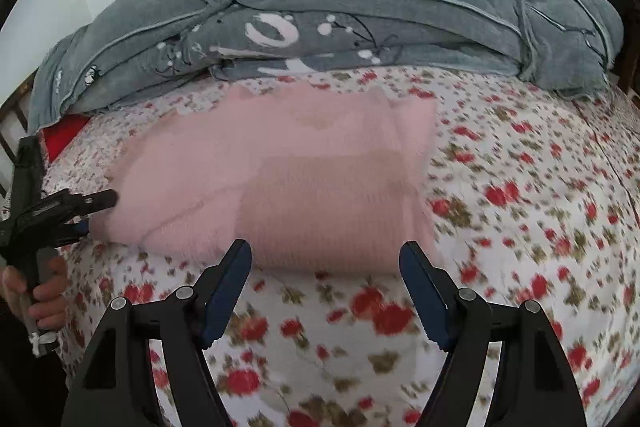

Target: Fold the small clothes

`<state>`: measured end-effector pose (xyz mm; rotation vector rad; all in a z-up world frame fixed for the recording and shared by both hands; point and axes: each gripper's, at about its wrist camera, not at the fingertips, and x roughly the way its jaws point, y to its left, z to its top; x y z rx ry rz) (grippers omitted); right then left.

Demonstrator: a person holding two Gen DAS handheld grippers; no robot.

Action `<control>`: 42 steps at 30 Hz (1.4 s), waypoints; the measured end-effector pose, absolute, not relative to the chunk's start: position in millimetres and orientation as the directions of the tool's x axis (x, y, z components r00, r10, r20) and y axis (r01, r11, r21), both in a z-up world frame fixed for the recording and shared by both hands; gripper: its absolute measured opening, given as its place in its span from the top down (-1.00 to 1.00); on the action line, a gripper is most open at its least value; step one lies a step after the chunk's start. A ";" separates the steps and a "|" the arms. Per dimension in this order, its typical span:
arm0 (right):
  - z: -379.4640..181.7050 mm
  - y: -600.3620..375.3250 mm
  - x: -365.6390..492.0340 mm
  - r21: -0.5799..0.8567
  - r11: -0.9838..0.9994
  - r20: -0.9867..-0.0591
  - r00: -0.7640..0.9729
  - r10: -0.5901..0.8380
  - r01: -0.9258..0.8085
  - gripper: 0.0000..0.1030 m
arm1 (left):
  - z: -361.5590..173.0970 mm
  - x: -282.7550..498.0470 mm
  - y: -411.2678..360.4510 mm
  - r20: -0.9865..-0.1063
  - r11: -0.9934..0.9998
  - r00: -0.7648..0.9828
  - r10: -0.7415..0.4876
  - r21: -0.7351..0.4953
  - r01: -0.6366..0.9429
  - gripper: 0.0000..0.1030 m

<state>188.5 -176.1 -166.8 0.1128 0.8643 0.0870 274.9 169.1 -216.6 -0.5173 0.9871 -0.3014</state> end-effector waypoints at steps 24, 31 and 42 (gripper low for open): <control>-213.2 -73.5 241.5 -0.049 0.993 -0.761 0.648 0.032 -0.106 -0.34 | -197.3 310.4 175.8 -0.670 0.743 0.448 -0.592 -0.669 -0.020 0.58; -207.5 -78.7 237.6 -0.027 0.999 -0.751 0.660 0.001 -0.031 -0.14 | -189.5 313.8 159.7 -0.724 0.813 0.468 -0.507 -0.581 -0.020 0.53; -220.0 -83.9 244.1 -0.025 0.999 -0.769 0.639 0.006 -0.038 -0.21 | -217.8 313.0 158.3 -0.774 0.840 0.459 -0.437 -0.533 -0.099 0.12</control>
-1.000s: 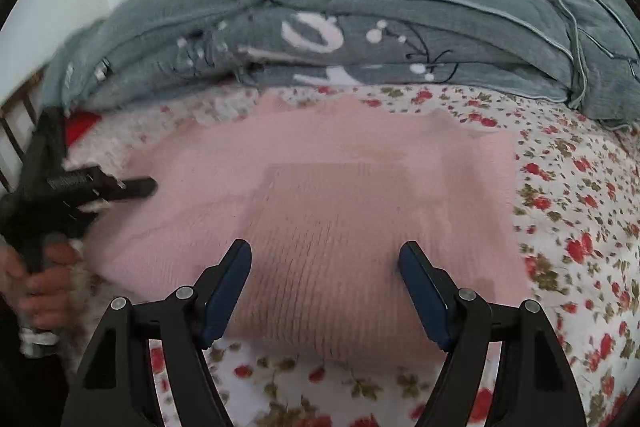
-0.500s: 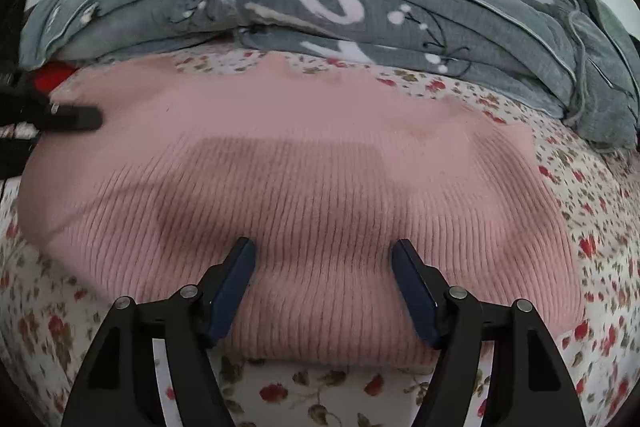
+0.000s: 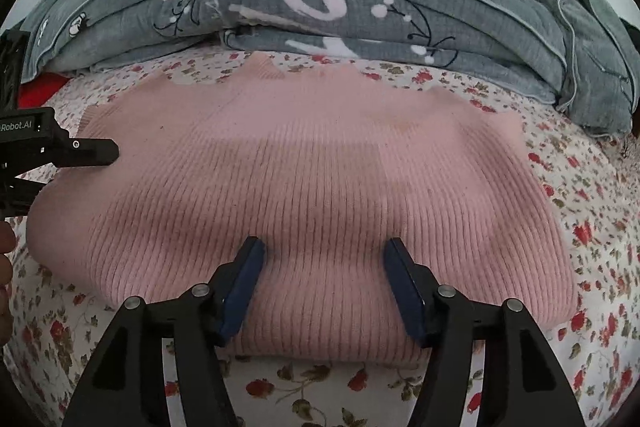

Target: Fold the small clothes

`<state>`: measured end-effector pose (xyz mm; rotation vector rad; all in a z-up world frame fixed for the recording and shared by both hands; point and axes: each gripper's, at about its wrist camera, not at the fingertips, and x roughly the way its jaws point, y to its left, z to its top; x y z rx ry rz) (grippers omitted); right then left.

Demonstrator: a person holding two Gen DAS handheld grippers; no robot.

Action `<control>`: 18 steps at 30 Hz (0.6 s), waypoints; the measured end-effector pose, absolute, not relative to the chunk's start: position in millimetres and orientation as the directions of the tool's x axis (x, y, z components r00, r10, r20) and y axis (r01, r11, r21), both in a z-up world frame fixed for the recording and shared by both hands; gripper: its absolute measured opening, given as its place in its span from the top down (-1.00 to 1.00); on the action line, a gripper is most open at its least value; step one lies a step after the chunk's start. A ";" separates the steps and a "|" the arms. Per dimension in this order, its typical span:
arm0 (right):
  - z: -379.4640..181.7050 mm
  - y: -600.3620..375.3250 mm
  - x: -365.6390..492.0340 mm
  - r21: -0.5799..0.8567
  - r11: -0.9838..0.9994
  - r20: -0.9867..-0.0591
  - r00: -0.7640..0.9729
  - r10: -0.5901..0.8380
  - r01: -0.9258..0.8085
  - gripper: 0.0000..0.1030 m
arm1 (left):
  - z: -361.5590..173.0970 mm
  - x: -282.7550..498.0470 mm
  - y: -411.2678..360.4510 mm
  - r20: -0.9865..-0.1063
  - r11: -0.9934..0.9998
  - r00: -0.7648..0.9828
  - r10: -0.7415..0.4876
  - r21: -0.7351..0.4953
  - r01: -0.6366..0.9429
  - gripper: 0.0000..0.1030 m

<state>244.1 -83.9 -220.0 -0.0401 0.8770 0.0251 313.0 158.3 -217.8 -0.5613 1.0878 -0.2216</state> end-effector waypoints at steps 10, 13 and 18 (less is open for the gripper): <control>-193.7 -108.7 231.0 0.087 0.993 -0.759 0.640 0.118 -0.080 -0.13 | -152.1 325.7 124.4 -0.792 0.886 0.486 -0.371 -0.458 -0.071 0.56; -170.7 -133.4 215.8 0.086 0.993 -0.718 0.687 0.114 -0.076 -0.13 | -129.3 330.0 103.0 -0.793 0.896 0.487 -0.364 -0.441 -0.047 0.57; -145.5 -198.0 192.8 0.047 0.999 -0.680 0.732 0.024 0.010 -0.13 | -98.3 335.0 55.3 -0.798 0.909 0.482 -0.362 -0.418 -0.010 0.58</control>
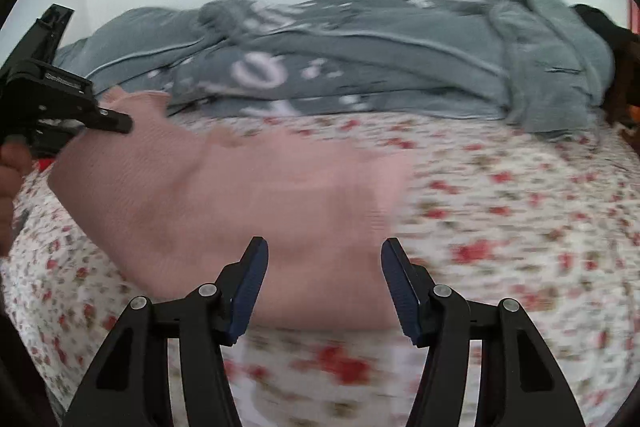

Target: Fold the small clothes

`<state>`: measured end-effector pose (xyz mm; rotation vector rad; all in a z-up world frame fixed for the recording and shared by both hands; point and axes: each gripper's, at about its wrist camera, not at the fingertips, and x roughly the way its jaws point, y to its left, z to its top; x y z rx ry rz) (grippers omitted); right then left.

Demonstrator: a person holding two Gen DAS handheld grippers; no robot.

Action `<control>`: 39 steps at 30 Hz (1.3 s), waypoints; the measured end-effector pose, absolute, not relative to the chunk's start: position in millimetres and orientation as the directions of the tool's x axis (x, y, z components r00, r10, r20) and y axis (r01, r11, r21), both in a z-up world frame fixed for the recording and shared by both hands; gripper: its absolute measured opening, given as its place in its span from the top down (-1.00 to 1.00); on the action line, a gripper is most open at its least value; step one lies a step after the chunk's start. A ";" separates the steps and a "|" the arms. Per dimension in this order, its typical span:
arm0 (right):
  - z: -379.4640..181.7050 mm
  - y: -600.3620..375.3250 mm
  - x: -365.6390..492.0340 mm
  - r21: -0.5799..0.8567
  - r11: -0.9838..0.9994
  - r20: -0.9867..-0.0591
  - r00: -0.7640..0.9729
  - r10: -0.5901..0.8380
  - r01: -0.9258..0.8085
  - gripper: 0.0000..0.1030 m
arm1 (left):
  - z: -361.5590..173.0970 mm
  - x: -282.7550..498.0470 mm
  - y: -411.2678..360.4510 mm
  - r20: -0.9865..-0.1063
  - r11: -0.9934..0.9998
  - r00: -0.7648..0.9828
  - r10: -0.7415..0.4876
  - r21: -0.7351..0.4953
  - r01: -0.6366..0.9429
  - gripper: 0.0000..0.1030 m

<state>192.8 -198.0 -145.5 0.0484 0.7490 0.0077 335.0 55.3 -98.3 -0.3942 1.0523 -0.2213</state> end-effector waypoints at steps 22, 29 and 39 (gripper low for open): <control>-153.1 -335.4 114.7 0.100 0.968 -0.728 0.680 -0.087 0.231 -0.13 | -110.3 301.5 -117.8 -0.806 0.894 0.394 -0.442 -0.357 0.271 -0.35; -128.8 -284.3 164.6 0.244 0.969 -0.647 0.749 0.140 0.030 -0.13 | -95.8 289.4 -24.2 -0.798 0.945 0.507 -0.326 -0.274 0.177 -0.41; -144.0 -192.3 246.5 0.222 0.961 -0.686 0.674 0.275 -0.166 0.83 | -144.4 278.8 64.0 -0.831 0.943 0.467 -0.303 -0.332 0.022 -0.41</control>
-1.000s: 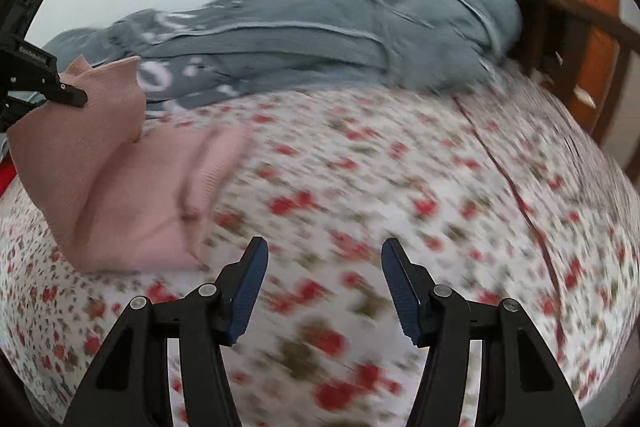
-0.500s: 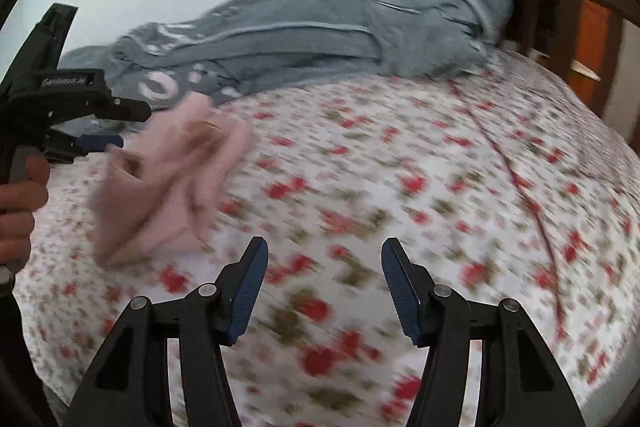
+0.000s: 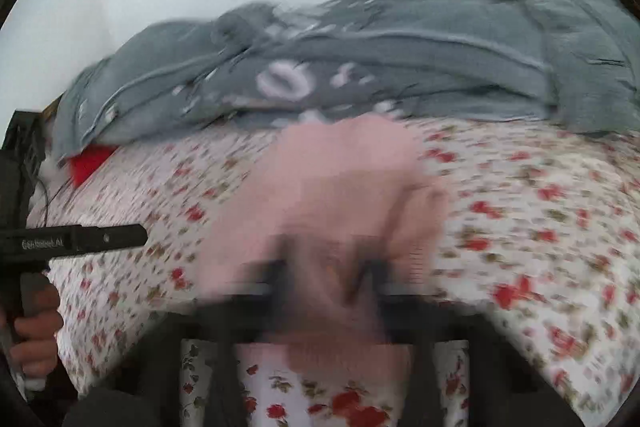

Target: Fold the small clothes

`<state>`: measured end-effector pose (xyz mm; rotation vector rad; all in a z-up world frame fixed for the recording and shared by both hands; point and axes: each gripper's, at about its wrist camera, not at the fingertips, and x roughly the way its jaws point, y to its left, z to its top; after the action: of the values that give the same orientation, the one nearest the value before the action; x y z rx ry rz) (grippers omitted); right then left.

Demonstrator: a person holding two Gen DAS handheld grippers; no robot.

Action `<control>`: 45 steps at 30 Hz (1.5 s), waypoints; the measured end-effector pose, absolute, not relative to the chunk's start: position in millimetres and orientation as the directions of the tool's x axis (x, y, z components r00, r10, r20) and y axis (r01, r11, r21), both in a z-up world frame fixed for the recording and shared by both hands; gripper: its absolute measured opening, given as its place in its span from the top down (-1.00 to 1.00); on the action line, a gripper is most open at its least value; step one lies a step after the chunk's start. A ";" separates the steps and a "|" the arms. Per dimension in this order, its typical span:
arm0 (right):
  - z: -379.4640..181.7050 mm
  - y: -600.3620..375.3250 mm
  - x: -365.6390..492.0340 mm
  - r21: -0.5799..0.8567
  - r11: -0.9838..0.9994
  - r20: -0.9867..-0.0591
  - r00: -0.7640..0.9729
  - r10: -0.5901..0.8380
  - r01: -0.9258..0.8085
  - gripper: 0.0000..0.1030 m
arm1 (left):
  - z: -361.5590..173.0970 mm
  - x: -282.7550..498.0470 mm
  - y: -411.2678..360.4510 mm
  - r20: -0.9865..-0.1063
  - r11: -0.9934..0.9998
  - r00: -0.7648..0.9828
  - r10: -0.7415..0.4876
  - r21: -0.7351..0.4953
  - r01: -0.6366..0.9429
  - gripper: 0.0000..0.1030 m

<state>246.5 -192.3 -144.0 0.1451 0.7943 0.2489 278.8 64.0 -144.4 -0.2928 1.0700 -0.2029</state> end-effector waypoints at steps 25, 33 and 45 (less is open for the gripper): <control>-136.2 -256.2 228.3 0.324 0.946 -0.658 0.718 0.227 -0.002 -0.43 | -163.2 301.9 21.2 -0.741 0.836 0.389 -0.547 -0.511 0.201 -0.41; -174.3 -264.3 302.7 0.330 0.940 -0.774 0.594 0.221 0.081 -0.43 | -188.4 347.0 17.8 -0.745 0.810 0.330 -0.580 -0.571 0.133 -0.41; -212.5 -277.4 320.3 0.473 0.880 -0.755 0.531 0.385 0.034 -0.17 | -227.8 379.0 -9.2 -0.689 0.728 0.248 -0.681 -0.673 0.130 -0.03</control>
<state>320.3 -277.4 -212.5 0.4673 0.9981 0.2186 379.0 -9.2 -227.8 -0.5479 1.2025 -0.5915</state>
